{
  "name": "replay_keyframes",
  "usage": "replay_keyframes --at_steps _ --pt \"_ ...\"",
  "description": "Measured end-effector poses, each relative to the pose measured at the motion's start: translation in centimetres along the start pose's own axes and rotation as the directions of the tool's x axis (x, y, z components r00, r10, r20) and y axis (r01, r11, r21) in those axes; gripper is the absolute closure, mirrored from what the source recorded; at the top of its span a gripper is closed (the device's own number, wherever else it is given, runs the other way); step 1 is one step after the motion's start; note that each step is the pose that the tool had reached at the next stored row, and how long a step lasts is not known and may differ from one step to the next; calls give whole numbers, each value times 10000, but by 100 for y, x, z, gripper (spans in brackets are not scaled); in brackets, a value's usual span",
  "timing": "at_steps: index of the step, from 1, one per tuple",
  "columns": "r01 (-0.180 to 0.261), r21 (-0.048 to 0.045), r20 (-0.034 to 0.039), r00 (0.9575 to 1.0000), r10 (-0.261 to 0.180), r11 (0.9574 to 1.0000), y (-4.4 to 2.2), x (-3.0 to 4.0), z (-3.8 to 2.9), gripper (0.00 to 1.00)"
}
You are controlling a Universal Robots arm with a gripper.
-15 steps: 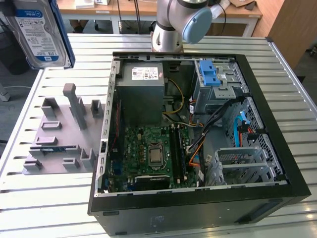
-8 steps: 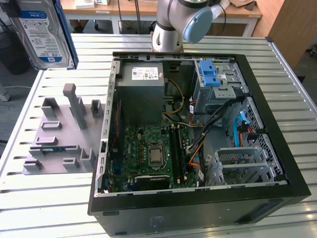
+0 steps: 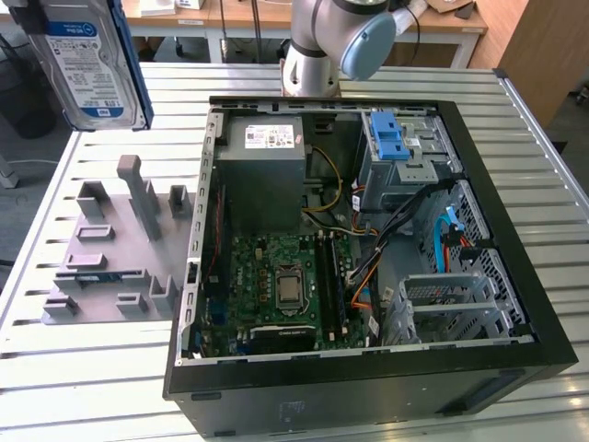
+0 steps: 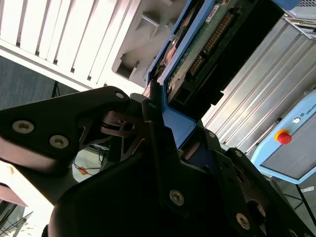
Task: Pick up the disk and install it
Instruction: 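Pick up the disk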
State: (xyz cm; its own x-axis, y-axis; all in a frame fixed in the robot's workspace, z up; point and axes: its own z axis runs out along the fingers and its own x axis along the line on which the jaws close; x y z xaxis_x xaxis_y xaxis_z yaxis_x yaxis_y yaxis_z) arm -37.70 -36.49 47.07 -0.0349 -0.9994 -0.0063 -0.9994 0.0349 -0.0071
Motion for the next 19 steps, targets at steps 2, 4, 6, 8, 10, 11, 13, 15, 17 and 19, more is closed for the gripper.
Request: replay_keyframes --at_steps 2,4,6,8,10,11,13,15,17,19 --pt "0 -1 0 10000 0 10000 -24 7 0 64" --pt "0 -1 1 10000 0 10000 -41 20 1 64" --pt "-1 -2 0 10000 1 10000 -57 36 0 64" --pt "-2 -3 0 10000 2 10000 -71 58 0 64" --pt "-4 -4 0 10000 4 10000 -86 84 0 64" --pt "-5 -4 -1 10000 5 10000 -92 96 0 64" --pt "-8 -5 0 10000 8 10000 -106 122 0 64" --pt "-11 -5 0 10000 11 10000 -122 144 0 64" --pt "-12 -6 0 10000 12 10000 -149 160 0 64" --pt "-12 -8 0 10000 12 10000 -177 177 0 64"
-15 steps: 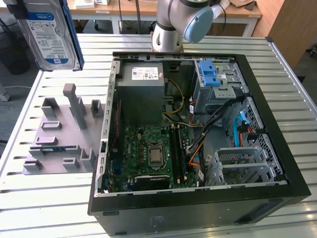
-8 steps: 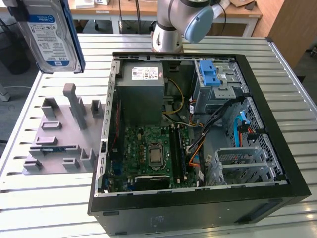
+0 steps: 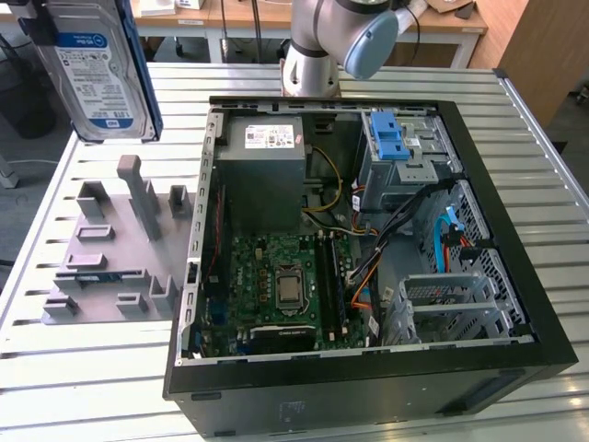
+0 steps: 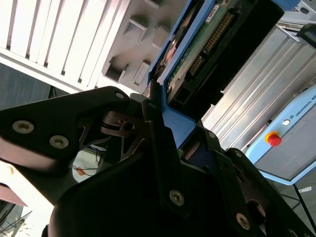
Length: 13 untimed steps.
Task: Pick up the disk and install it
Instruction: 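Pick up the disk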
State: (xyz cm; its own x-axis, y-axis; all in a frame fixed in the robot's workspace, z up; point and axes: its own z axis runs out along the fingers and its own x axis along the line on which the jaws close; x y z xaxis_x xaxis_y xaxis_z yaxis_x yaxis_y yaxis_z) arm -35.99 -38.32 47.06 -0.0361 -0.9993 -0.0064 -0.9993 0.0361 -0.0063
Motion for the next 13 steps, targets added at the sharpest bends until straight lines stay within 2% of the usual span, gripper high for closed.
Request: replay_keyframes --at_steps 13 --pt "-2 -13 0 10000 2 10000 -215 76 1 64"
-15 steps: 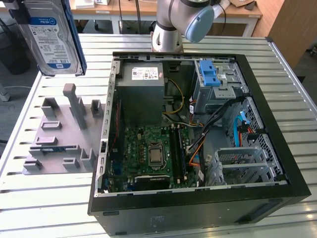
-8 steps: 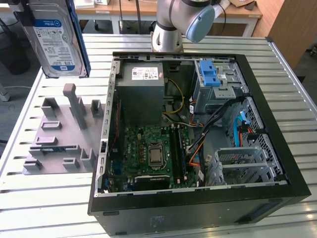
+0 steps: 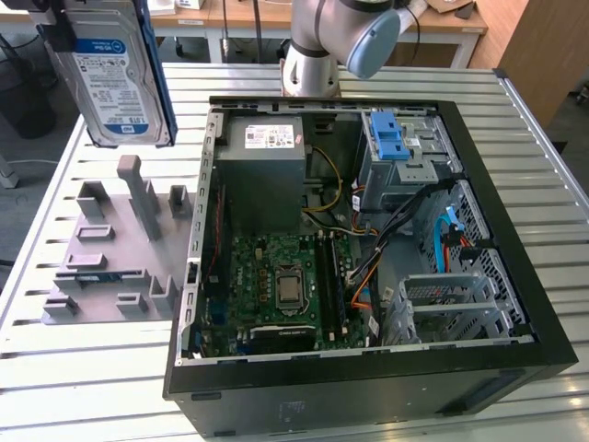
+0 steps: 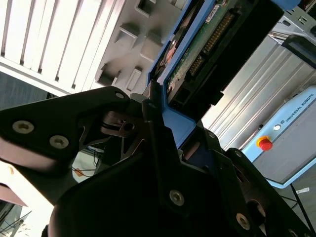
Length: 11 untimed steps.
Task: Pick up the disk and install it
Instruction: 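Pick up the disk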
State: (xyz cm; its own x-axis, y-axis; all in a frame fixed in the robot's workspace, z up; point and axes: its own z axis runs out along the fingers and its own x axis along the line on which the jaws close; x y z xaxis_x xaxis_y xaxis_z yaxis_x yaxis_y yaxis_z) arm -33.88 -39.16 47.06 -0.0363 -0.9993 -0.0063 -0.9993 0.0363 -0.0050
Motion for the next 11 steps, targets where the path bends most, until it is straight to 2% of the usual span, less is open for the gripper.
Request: replay_keyframes --at_steps 4,11 --pt "0 -4 -1 10000 0 10000 -57 5 0 64" --pt "0 -5 0 10000 0 10000 -86 6 -23 64"
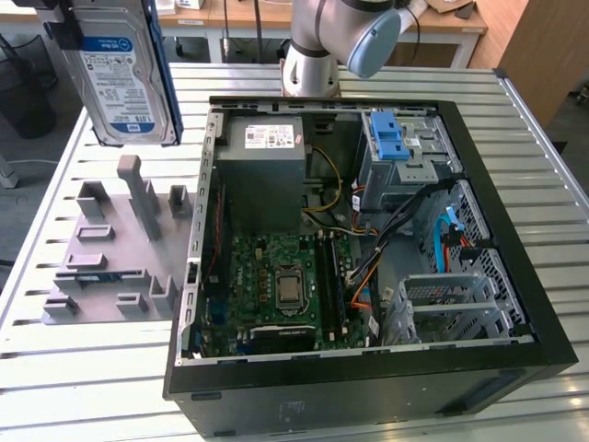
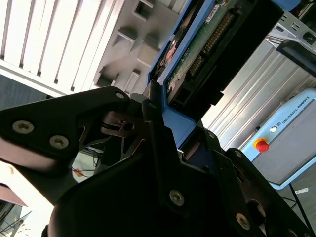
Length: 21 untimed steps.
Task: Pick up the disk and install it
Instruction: 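Pick up the disk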
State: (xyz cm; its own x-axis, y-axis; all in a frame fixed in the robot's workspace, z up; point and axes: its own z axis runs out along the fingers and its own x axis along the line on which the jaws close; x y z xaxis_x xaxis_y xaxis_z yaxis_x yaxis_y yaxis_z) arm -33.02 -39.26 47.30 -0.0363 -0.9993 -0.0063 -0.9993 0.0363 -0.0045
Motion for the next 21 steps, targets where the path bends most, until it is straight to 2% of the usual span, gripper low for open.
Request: replay_keyframes --at_steps 6,21 --pt "1 -1 0 10000 -1 10000 -44 7 -9 64" --pt "-6 -24 -1 10000 6 10000 -251 73 -8 64"
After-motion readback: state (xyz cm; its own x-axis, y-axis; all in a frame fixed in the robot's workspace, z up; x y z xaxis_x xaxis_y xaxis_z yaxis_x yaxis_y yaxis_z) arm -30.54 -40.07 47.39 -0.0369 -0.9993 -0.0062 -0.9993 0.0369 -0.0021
